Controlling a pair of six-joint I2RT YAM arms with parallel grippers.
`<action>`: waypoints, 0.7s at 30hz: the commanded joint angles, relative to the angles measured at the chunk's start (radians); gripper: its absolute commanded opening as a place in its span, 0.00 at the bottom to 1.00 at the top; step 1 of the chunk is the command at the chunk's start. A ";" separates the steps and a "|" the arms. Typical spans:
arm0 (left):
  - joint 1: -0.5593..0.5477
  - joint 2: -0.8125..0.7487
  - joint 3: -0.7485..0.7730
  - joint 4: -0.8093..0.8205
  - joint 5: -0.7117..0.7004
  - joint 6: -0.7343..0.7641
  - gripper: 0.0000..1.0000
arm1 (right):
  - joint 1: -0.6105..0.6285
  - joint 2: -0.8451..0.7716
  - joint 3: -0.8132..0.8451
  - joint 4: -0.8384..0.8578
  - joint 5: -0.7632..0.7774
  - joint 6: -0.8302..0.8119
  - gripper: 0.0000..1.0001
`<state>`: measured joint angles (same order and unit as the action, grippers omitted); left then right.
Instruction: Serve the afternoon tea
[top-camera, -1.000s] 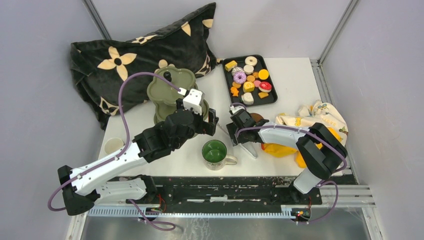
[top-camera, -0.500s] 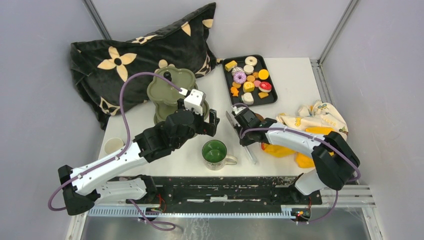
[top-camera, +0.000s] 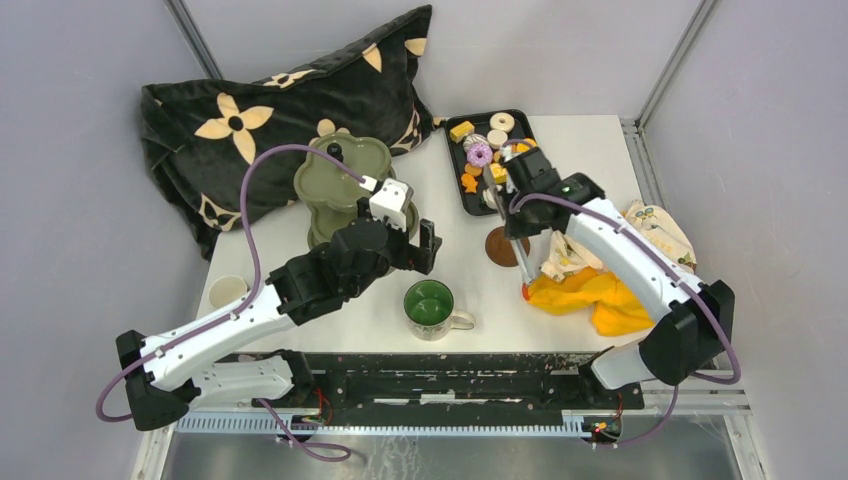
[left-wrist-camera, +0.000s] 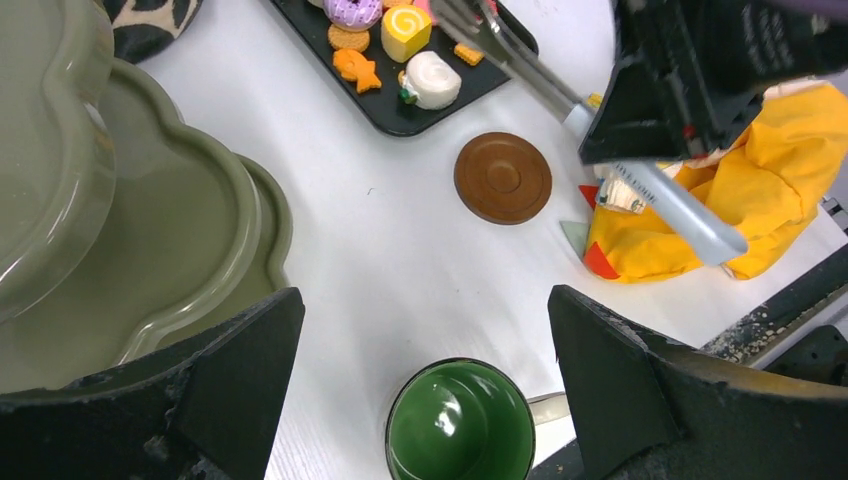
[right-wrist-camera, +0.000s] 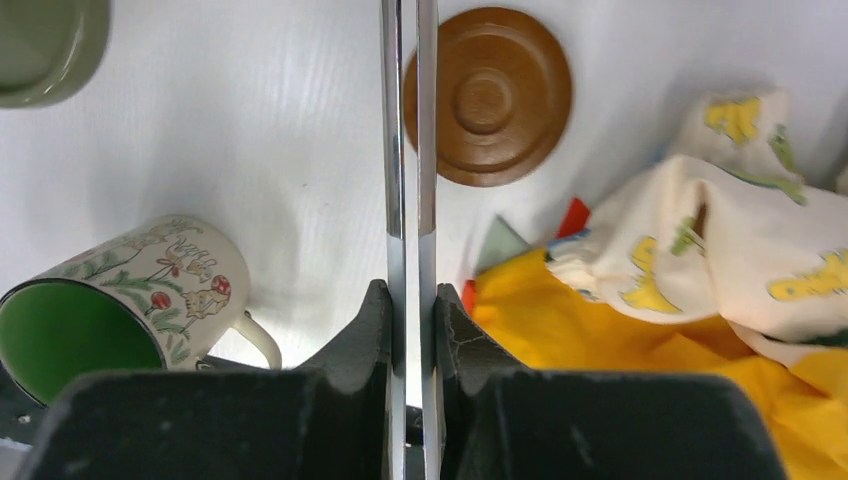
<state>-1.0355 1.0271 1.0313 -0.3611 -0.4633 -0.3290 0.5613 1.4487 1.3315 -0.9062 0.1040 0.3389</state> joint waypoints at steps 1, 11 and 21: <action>-0.002 0.000 0.015 0.078 0.034 -0.037 0.99 | -0.110 0.005 0.089 -0.155 -0.046 -0.002 0.14; 0.268 0.222 0.373 -0.192 0.172 0.005 0.99 | -0.218 0.087 0.204 -0.220 -0.107 -0.042 0.17; 0.398 0.267 0.657 -0.422 -0.020 0.040 0.99 | -0.224 0.076 0.166 -0.193 -0.133 -0.035 0.21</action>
<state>-0.7258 1.2991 1.6234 -0.6918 -0.3843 -0.3328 0.3431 1.5421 1.4826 -1.1229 -0.0116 0.3054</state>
